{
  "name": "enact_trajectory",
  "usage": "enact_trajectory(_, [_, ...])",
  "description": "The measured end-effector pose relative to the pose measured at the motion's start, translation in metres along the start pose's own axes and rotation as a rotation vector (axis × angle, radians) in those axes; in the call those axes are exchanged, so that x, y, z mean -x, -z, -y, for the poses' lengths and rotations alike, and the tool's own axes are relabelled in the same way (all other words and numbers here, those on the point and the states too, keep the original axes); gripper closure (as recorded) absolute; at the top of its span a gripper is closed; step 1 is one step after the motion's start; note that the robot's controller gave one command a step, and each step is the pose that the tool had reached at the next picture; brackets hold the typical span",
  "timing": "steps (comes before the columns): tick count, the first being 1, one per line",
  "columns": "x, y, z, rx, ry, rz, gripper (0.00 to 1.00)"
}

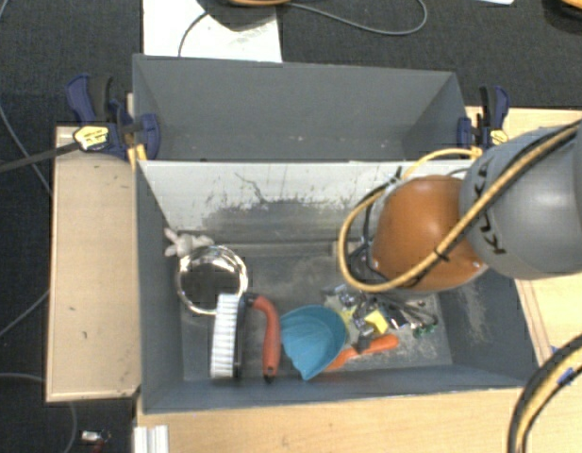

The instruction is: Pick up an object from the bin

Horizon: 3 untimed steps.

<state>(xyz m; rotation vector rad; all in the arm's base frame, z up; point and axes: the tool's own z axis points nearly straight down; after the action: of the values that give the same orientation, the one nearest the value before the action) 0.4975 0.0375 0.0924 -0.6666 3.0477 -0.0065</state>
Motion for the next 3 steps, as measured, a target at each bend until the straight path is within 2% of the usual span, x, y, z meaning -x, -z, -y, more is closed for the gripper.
enact_trajectory(1, [0.005, 0.006, -0.010, -0.001, 0.051, 0.005, 1.00])
enact_trajectory(2, [-0.002, 0.097, -0.001, 0.000, 0.011, -0.001, 1.00])
enact_trajectory(3, [-0.004, 0.042, -0.001, 0.002, 0.073, -0.001, 1.00])
